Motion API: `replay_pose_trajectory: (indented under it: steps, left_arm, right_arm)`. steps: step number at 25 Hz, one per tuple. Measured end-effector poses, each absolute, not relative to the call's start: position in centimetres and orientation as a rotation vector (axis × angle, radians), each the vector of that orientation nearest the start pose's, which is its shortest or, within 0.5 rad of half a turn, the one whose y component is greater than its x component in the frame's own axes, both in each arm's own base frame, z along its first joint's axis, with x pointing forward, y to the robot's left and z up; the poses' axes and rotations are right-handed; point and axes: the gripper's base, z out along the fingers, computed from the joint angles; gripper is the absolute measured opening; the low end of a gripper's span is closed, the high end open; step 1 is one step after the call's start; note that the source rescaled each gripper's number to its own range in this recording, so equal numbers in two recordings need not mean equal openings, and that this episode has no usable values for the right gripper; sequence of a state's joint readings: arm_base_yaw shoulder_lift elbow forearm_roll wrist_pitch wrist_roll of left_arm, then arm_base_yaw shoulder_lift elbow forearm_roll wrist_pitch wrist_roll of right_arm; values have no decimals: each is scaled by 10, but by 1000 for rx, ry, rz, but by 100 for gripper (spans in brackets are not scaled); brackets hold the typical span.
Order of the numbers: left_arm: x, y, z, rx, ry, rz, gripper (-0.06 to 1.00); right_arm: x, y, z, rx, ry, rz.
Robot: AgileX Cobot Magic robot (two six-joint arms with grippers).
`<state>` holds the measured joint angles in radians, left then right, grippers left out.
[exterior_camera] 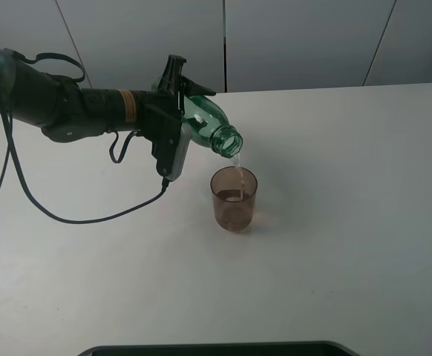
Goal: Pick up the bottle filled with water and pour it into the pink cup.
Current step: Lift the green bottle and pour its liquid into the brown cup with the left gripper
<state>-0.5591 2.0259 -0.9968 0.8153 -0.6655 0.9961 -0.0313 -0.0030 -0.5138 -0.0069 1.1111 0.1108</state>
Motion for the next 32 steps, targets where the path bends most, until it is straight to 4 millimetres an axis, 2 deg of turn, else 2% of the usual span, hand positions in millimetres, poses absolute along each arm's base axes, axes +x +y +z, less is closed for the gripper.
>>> replay_pose_trajectory:
  steps: [22,32]
  left_arm:
    - [316,-246,136,1872,577,266,2]
    - [316,-248,147,1786,596,239,2]
  right_arm:
    - [-9,0,277,148,2073,40]
    - [-9,0,277,148,2073,40]
